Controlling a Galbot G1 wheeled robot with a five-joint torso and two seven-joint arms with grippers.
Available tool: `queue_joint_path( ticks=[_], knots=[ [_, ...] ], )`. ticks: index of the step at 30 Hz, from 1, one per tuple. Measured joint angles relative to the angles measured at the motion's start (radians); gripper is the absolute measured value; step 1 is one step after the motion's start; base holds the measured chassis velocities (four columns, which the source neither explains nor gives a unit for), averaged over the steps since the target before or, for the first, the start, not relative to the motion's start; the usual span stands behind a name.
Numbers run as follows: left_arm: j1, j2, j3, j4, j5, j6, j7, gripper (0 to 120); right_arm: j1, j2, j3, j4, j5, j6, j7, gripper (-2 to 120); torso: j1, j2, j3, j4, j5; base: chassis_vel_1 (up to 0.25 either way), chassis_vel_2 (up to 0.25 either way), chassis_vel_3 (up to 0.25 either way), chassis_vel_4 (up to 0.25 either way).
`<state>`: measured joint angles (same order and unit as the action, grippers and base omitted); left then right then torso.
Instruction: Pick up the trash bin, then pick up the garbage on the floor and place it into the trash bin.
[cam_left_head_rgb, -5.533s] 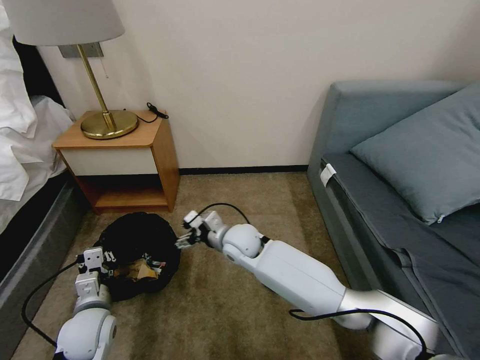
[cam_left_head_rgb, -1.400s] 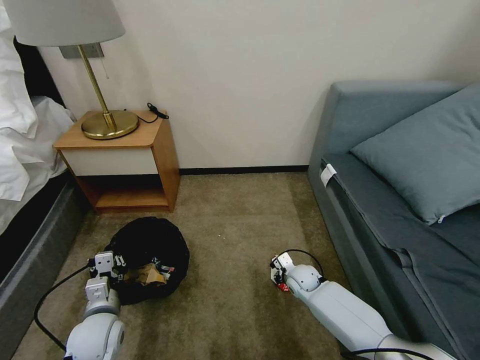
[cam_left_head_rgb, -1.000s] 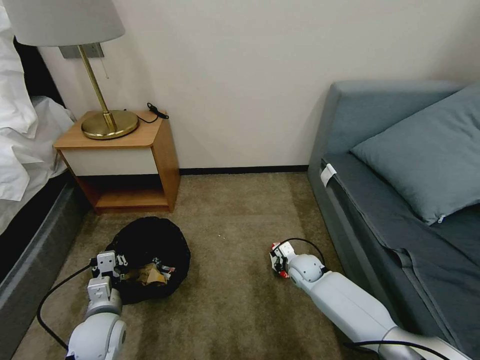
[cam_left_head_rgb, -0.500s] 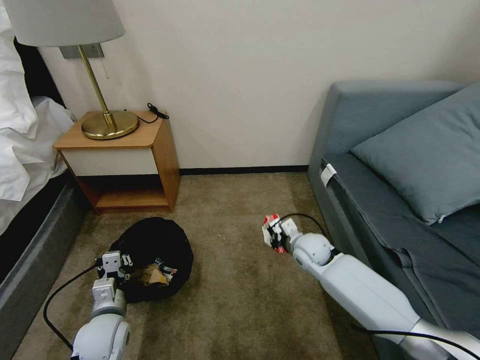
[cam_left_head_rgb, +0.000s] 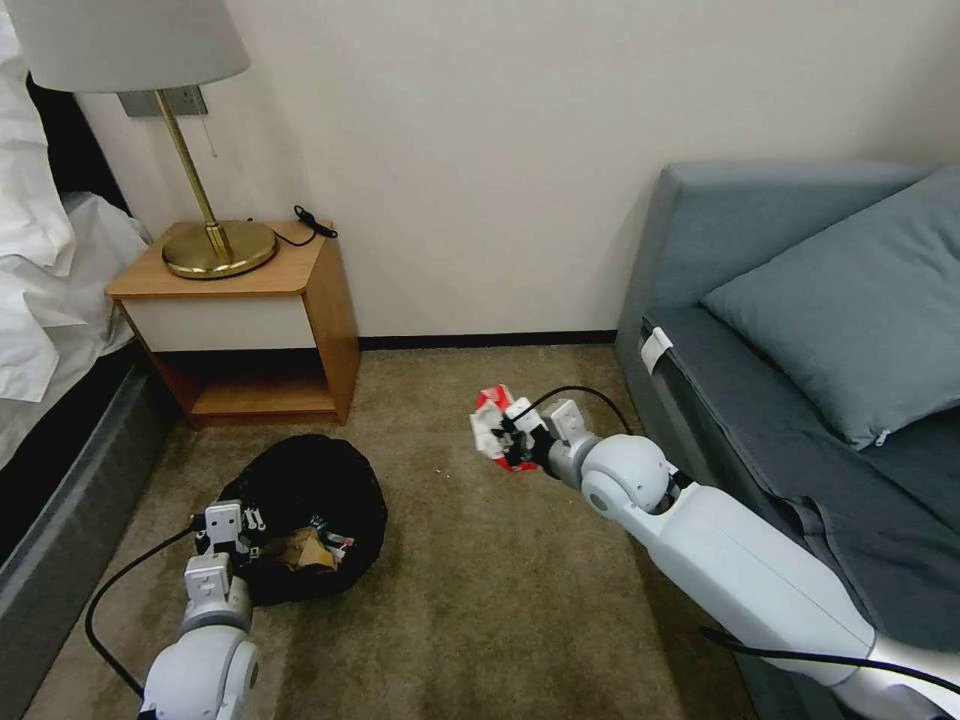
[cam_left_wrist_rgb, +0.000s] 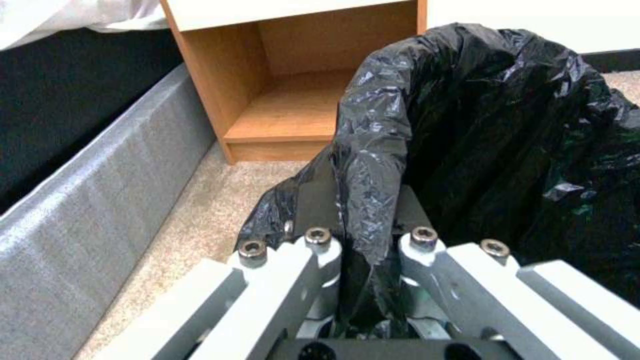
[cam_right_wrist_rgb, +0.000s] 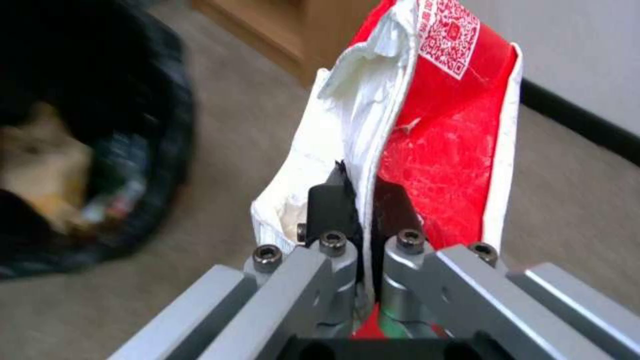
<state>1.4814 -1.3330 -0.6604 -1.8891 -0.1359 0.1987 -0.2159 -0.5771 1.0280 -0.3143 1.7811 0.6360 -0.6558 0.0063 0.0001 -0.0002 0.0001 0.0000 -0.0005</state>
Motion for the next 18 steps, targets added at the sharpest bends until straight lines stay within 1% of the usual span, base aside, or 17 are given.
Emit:
queue_joint_path(
  ticks=[7,10,11,13,14,17,18],
  knots=[
    [0.001,-0.002,0.000,-0.015,-0.001,0.006,0.000,4,0.043,0.048,-0.041,0.004,0.044,0.002,-0.007,0,0.000,0.000,0.000,0.0000,0.0001,0.000,0.000,0.000,0.000],
    [0.001,0.000,-0.003,-0.019,-0.001,0.008,-0.002,4,0.060,0.091,-0.061,-0.010,0.079,0.011,-0.022,0,0.000,0.000,0.000,0.0000,0.0004,0.000,0.000,0.000,0.000],
    [0.001,0.000,-0.003,-0.019,-0.001,0.008,-0.002,4,0.060,0.091,-0.061,-0.010,0.079,0.011,-0.022,0,0.000,0.000,0.000,0.0000,0.0004,0.000,0.000,0.000,0.000],
    [-0.002,-0.001,-0.002,-0.020,0.000,0.011,-0.005,4,0.064,0.130,-0.080,-0.025,0.088,0.026,-0.039,0,0.000,0.000,0.000,0.0000,0.0003,0.000,0.000,0.000,0.000],
    [-0.002,-0.001,-0.002,-0.020,0.000,0.011,-0.005,4,0.064,0.130,-0.080,-0.025,0.088,0.026,-0.039,0,0.000,0.000,0.000,0.0000,0.0003,0.000,0.000,0.000,0.000],
    [-0.010,-0.005,0.004,-0.021,0.006,0.015,-0.006,4,0.065,0.190,-0.115,-0.048,0.091,0.046,-0.056,0,0.000,0.000,0.000,0.0000,0.0002,0.000,0.000,0.000,0.000],
    [-0.010,-0.005,0.004,-0.021,0.006,0.015,-0.006,4,0.065,0.190,-0.115,-0.048,0.091,0.046,-0.056,0,0.000,0.000,0.000,0.0000,0.0002,0.000,0.000,0.000,0.000]
  ],
)
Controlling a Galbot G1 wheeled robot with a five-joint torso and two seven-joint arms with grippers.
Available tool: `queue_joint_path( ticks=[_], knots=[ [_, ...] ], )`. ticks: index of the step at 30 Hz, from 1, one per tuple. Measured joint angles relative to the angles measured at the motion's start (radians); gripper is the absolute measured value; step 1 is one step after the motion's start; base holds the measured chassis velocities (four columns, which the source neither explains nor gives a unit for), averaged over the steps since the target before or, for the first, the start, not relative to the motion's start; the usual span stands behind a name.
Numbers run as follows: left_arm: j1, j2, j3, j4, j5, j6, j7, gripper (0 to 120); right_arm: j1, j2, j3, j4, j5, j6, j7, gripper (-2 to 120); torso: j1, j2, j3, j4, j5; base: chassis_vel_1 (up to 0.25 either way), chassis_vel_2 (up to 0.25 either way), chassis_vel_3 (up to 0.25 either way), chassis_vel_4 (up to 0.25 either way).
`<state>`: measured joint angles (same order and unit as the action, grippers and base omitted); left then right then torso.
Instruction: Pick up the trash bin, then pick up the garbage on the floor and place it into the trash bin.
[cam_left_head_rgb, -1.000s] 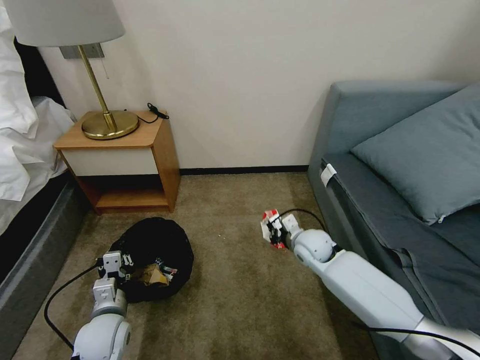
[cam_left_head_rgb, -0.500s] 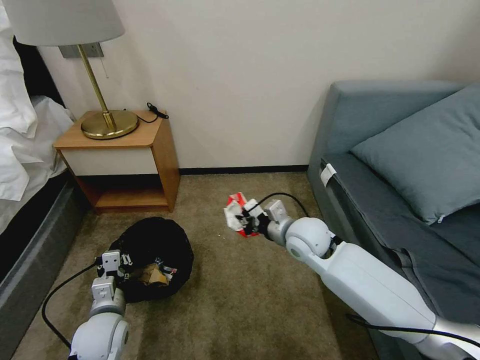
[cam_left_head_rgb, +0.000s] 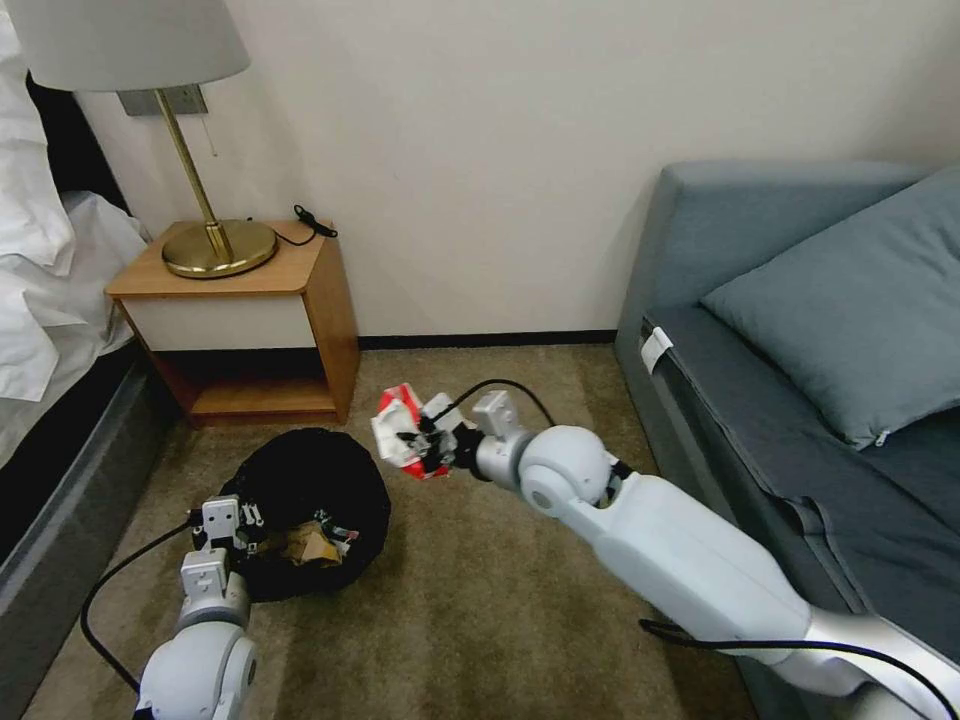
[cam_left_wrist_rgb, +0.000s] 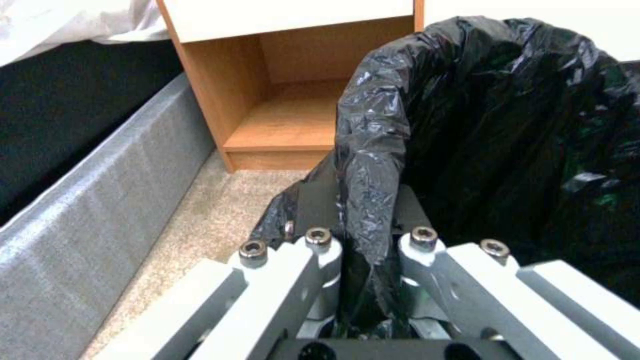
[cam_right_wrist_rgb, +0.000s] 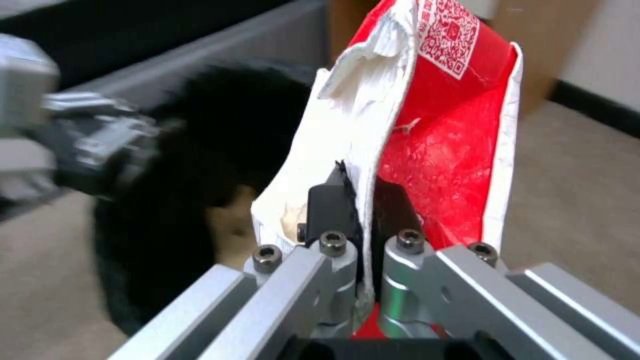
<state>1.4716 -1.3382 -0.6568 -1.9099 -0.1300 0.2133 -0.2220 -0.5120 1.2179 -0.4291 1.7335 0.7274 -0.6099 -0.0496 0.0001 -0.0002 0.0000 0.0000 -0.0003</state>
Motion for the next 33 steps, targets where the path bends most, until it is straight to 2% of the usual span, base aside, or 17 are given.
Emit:
queue_joint_path(
  ticks=[5,8,20,27,29,30,32,33],
  knots=[
    [-0.009,-0.004,0.007,0.000,0.005,0.004,-0.001,4,-0.002,0.082,-0.059,-0.056,0.000,0.033,-0.010,0,0.000,0.000,0.000,0.0000,0.0000,0.000,0.000,0.000,0.000],
    [-0.010,-0.005,0.007,0.001,0.006,0.004,-0.001,4,-0.006,0.103,-0.079,-0.079,-0.002,0.044,-0.015,0,0.000,0.000,0.000,0.0001,0.0000,0.000,0.000,0.000,0.000],
    [-0.013,-0.004,0.006,0.004,0.004,0.004,-0.001,4,-0.031,0.160,-0.119,-0.220,-0.059,0.114,-0.040,0,0.000,0.000,0.000,0.0000,0.0002,0.000,0.000,0.000,0.000],
    [-0.014,-0.003,0.007,0.004,0.001,0.004,0.000,4,-0.033,0.184,-0.126,-0.257,-0.077,0.120,-0.040,0,0.000,0.000,0.000,0.0000,0.0002,0.000,0.000,0.000,0.000],
    [-0.010,0.001,0.004,0.004,-0.002,0.004,0.001,4,-0.032,0.190,-0.127,-0.266,-0.083,0.120,-0.034,10,0.000,0.000,0.000,0.0000,0.0002,0.000,0.000,0.000,0.000],
    [-0.010,0.001,0.004,0.004,-0.002,0.004,0.001,4,-0.032,0.190,-0.127,-0.266,-0.083,0.120,-0.034,10,0.000,0.000,0.000,0.0000,0.0002,0.000,0.000,0.000,0.000],
    [-0.006,0.005,0.001,0.004,-0.007,0.003,0.001,4,-0.032,0.191,-0.127,-0.270,-0.085,0.120,-0.028,22,0.000,0.000,0.000,0.0001,0.0002,0.000,0.000,0.000,0.000],
    [-0.006,0.005,0.001,0.004,-0.007,0.003,0.001,4,-0.032,0.191,-0.127,-0.270,-0.085,0.120,-0.028,22,0.000,0.000,0.000,0.0001,0.0002,0.000,0.000,0.000,0.000]
  ],
)
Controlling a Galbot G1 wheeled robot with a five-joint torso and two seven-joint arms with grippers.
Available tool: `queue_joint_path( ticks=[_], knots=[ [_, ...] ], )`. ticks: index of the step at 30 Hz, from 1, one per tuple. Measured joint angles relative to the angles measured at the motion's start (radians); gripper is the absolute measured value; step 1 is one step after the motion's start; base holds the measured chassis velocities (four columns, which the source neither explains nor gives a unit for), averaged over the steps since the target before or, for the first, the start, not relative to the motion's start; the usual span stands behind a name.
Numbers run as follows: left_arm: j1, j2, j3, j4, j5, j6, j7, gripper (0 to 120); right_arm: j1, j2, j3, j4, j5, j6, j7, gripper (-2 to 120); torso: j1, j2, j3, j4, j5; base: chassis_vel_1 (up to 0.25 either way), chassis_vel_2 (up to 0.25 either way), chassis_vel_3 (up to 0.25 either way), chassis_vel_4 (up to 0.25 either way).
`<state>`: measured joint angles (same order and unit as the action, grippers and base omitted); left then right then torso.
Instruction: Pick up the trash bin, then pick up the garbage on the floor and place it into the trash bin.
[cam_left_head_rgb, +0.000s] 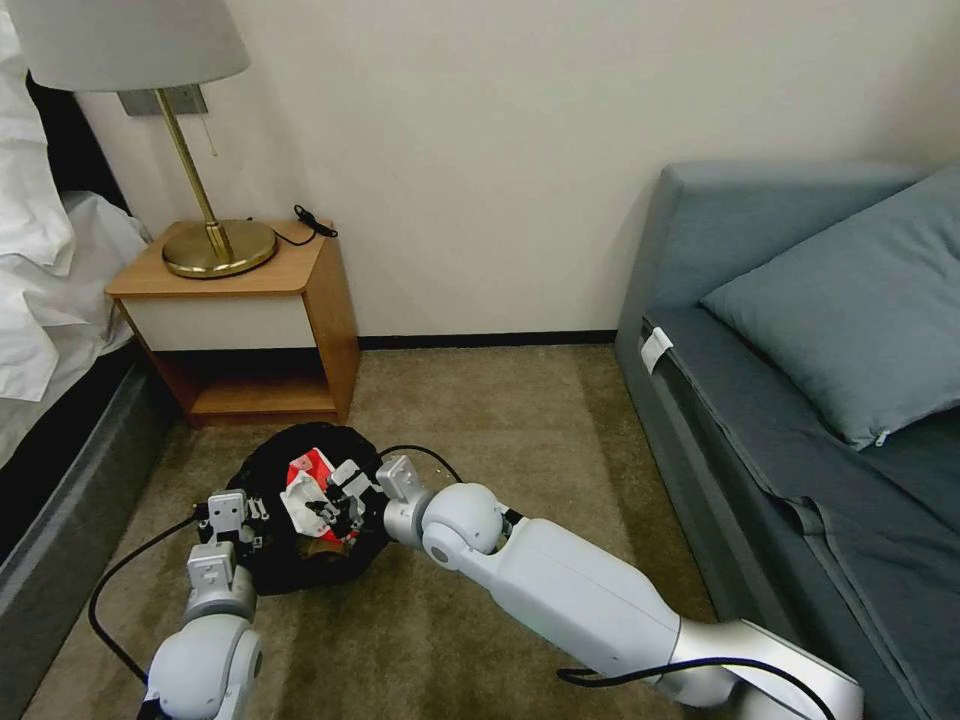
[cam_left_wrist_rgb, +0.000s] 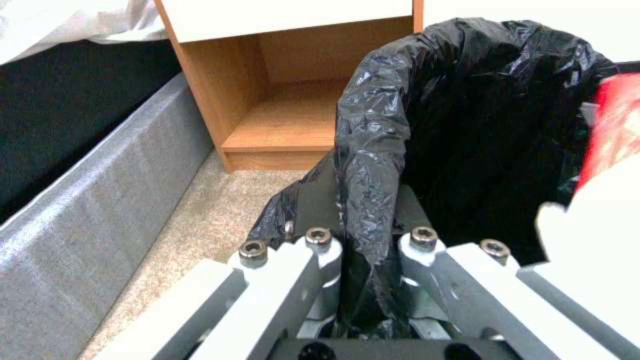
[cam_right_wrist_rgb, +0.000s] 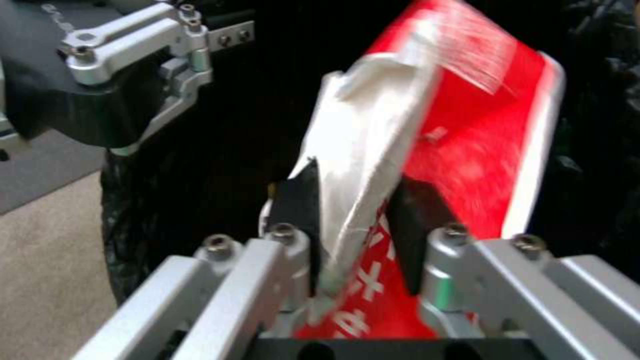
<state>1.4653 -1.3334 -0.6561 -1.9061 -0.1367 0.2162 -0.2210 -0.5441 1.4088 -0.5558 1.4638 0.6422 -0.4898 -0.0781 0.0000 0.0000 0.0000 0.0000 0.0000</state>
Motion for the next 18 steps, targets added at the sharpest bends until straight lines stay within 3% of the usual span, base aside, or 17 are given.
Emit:
queue_joint_path(
  ticks=[9,14,17,18],
  knots=[
    [0.001,0.001,0.002,0.007,-0.003,-0.005,0.001,4,-0.020,-0.006,0.013,-0.003,-0.018,0.000,0.006,58,0.000,0.000,0.000,-0.0001,0.0000,0.000,0.000,0.000,0.000],
    [0.001,-0.001,0.003,0.008,-0.003,-0.005,0.002,4,-0.020,-0.008,0.013,0.003,-0.022,0.000,0.005,70,0.000,0.000,0.000,-0.0001,0.0000,0.000,0.000,0.000,0.000],
    [0.002,-0.003,0.002,0.008,-0.003,-0.007,0.002,4,-0.007,-0.013,0.016,0.016,-0.020,-0.001,0.007,88,0.000,0.000,0.000,0.0000,0.0000,0.000,0.000,0.000,0.000],
    [0.002,-0.003,0.002,0.008,-0.003,-0.007,0.002,4,-0.007,-0.013,0.016,0.016,-0.020,-0.001,0.007,88,0.000,0.000,0.000,0.0000,0.0000,0.000,0.000,0.000,0.000]
  ],
)
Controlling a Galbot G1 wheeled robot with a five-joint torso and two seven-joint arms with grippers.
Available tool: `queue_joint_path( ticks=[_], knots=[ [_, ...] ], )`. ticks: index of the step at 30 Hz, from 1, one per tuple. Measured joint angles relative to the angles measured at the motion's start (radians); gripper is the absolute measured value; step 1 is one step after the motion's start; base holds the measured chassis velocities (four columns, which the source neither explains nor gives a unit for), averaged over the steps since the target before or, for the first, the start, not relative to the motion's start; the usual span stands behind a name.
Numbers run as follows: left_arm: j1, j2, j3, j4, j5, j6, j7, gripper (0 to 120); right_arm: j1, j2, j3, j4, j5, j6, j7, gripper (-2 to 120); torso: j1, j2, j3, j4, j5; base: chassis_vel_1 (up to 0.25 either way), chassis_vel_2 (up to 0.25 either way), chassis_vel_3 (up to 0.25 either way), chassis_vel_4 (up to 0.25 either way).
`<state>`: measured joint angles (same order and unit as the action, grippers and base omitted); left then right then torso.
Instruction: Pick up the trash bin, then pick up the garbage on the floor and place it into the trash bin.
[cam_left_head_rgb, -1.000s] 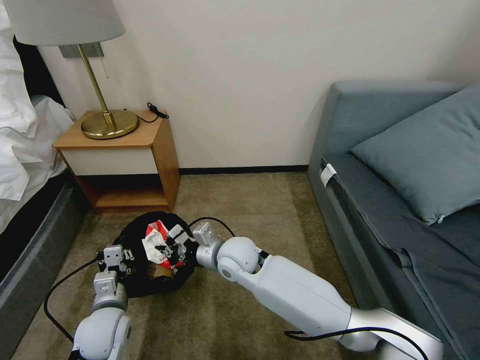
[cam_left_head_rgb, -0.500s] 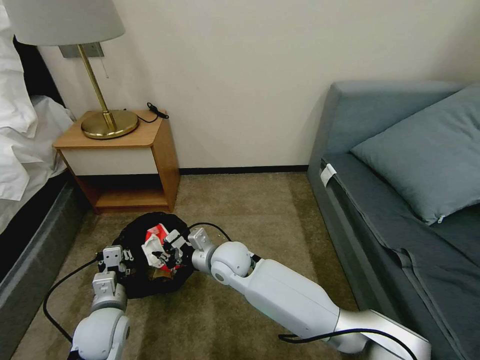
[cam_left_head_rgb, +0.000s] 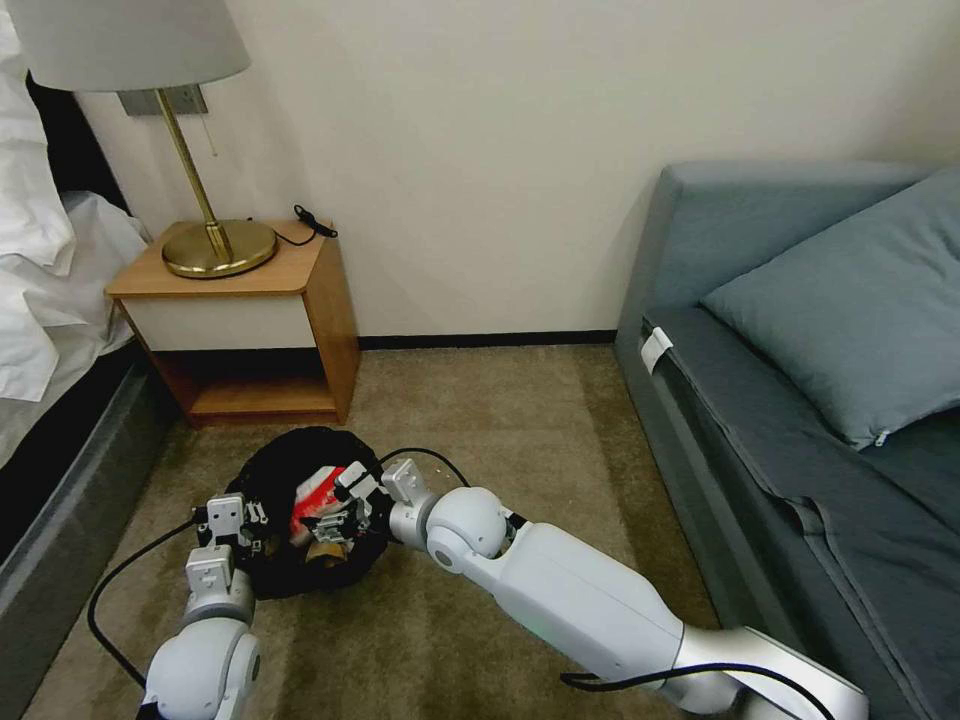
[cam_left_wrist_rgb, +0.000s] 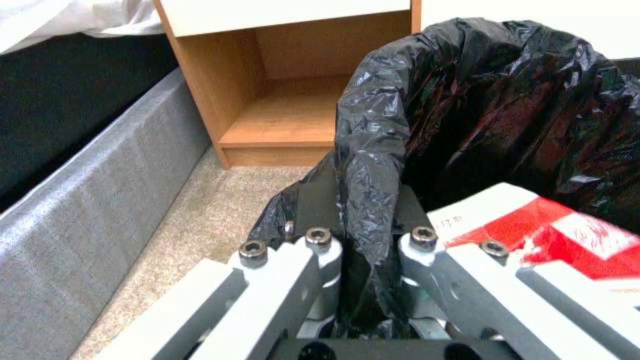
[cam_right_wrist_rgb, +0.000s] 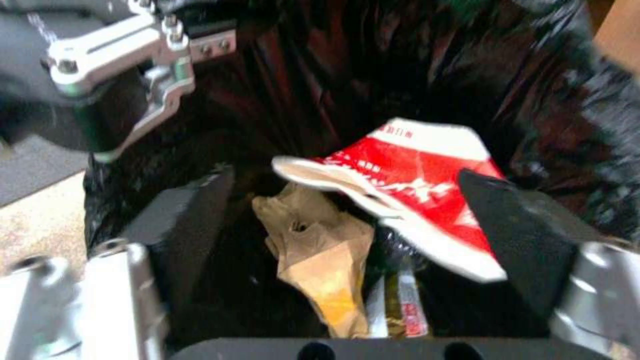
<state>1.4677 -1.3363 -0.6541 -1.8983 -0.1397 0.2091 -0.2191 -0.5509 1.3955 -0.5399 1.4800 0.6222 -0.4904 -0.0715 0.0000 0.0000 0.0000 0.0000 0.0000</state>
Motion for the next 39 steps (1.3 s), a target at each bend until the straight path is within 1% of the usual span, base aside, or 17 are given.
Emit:
queue_joint_path(
  ticks=[2,8,10,11,12,13,14,16,17,19,20,23,28,30,31,32,39],
  knots=[
    [0.000,-0.001,-0.003,-0.001,-0.005,-0.001,-0.002,4,0.010,-0.005,0.018,0.011,0.004,-0.001,0.001,98,0.000,0.000,0.000,0.0001,0.0000,0.000,0.000,0.000,0.000],
    [-0.007,-0.003,-0.010,-0.001,-0.035,-0.001,-0.015,4,0.016,-0.012,0.068,0.037,0.020,-0.004,0.003,100,0.000,0.000,0.000,0.0001,0.0000,0.000,0.000,0.000,0.000],
    [-0.024,-0.009,-0.017,0.001,-0.109,-0.002,-0.050,4,0.017,-0.031,0.125,0.069,0.027,-0.005,0.002,100,0.000,0.000,0.000,0.0001,0.0002,0.000,0.000,0.000,0.000],
    [-0.024,-0.009,-0.017,0.001,-0.109,-0.002,-0.050,4,0.017,-0.031,0.125,0.069,0.027,-0.005,0.002,100,0.000,0.000,0.000,0.0001,0.0002,0.000,0.000,0.000,0.000],
    [-0.031,-0.012,-0.017,0.005,-0.138,-0.004,-0.066,4,0.017,-0.039,0.142,0.079,0.027,-0.005,0.000,100,0.000,0.000,0.000,0.0000,0.0002,0.000,0.000,0.000,0.000],
    [-0.043,-0.017,-0.017,0.009,-0.190,-0.008,-0.090,4,0.016,-0.049,0.158,0.089,0.027,-0.006,-0.004,100,0.000,0.000,0.000,0.0000,0.0002,0.000,0.000,0.000,0.000],
    [-0.043,-0.017,-0.017,0.009,-0.190,-0.008,-0.090,4,0.016,-0.049,0.158,0.089,0.027,-0.006,-0.004,100,0.000,0.000,0.000,0.0000,0.0002,0.000,0.000,0.000,0.000],
    [-0.061,-0.025,-0.016,0.012,-0.275,-0.010,-0.125,4,0.011,-0.068,0.177,0.105,0.027,-0.006,-0.009,100,0.000,0.000,0.000,0.0000,0.0003,0.000,0.000,0.000,0.000],
    [-0.061,-0.025,-0.016,0.012,-0.275,-0.010,-0.125,4,0.011,-0.068,0.177,0.105,0.027,-0.006,-0.009,100,0.000,0.000,0.000,0.0000,0.0003,0.000,0.000,0.000,0.000],
    [-0.085,-0.034,-0.015,0.025,-0.367,-0.016,-0.166,4,-0.004,-0.092,0.200,0.130,0.027,-0.006,-0.017,100,0.000,0.000,0.000,-0.0002,0.0003,0.000,0.000,0.000,0.000],
    [-0.085,-0.034,-0.015,0.025,-0.367,-0.016,-0.166,4,-0.004,-0.092,0.200,0.130,0.027,-0.006,-0.017,100,0.000,0.000,0.000,-0.0002,0.0003,0.000,0.000,0.000,0.000],
    [-0.107,-0.039,-0.018,0.049,-0.458,-0.024,-0.204,4,-0.024,-0.110,0.220,0.150,0.026,-0.006,-0.022,100,0.000,0.000,0.000,0.0000,0.0003,0.000,0.000,0.000,0.000],
    [-0.119,-0.049,-0.027,0.074,-0.513,-0.029,-0.236,4,-0.039,-0.122,0.229,0.162,0.024,-0.005,-0.026,100,0.000,0.000,0.000,-0.0001,0.0002,0.000,0.000,0.000,0.000],
    [-0.140,-0.061,-0.043,0.116,-0.591,-0.038,-0.290,4,-0.055,-0.130,0.237,0.175,0.019,-0.005,-0.031,100,0.000,0.000,0.000,0.0000,0.0001,0.000,0.000,0.000,0.000],
    [-0.140,-0.061,-0.043,0.116,-0.591,-0.038,-0.290,4,-0.055,-0.130,0.237,0.175,0.019,-0.005,-0.031,100,0.000,0.000,0.000,0.0000,0.0001,0.000,0.000,0.000,0.000],
    [-0.144,-0.061,-0.048,0.130,-0.628,-0.044,-0.305,4,-0.063,-0.131,0.239,0.180,0.015,-0.005,-0.034,100,0.000,0.000,0.000,0.0000,0.0003,0.000,0.000,0.000,0.000],
    [-0.131,-0.050,-0.052,0.140,-0.652,-0.050,-0.305,4,-0.080,-0.131,0.241,0.189,0.010,-0.005,-0.038,100,0.000,0.000,0.000,0.0000,0.0003,0.000,0.000,0.000,0.000]
  ],
)
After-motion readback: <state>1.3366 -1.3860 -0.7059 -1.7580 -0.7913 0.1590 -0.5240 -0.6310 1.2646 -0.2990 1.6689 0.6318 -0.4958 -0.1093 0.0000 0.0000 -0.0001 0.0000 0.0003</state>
